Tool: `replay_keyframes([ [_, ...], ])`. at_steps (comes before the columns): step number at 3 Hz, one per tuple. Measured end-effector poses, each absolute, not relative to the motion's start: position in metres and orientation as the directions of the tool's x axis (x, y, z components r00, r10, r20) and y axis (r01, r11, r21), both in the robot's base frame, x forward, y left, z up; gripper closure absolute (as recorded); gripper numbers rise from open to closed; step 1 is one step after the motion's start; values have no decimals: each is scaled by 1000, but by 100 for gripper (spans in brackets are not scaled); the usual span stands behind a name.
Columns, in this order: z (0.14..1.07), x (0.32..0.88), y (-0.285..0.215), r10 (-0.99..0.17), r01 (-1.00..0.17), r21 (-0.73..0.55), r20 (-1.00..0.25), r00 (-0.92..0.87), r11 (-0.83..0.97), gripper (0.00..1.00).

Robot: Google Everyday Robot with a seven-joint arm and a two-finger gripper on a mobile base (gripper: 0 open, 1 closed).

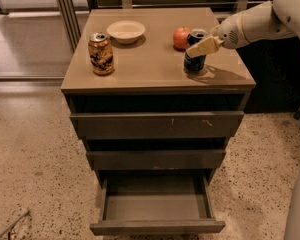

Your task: Pick pepsi can from bottom drawer and place on counter

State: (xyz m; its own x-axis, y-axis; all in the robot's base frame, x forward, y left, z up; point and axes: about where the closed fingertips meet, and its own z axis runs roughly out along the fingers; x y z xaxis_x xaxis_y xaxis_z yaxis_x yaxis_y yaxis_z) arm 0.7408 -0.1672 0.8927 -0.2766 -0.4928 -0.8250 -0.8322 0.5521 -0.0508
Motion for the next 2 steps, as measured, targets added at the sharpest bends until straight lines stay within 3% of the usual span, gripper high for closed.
replay_keyframes([
  [2, 870, 740, -171, -469, -826, 16, -817, -336, 563, 100],
])
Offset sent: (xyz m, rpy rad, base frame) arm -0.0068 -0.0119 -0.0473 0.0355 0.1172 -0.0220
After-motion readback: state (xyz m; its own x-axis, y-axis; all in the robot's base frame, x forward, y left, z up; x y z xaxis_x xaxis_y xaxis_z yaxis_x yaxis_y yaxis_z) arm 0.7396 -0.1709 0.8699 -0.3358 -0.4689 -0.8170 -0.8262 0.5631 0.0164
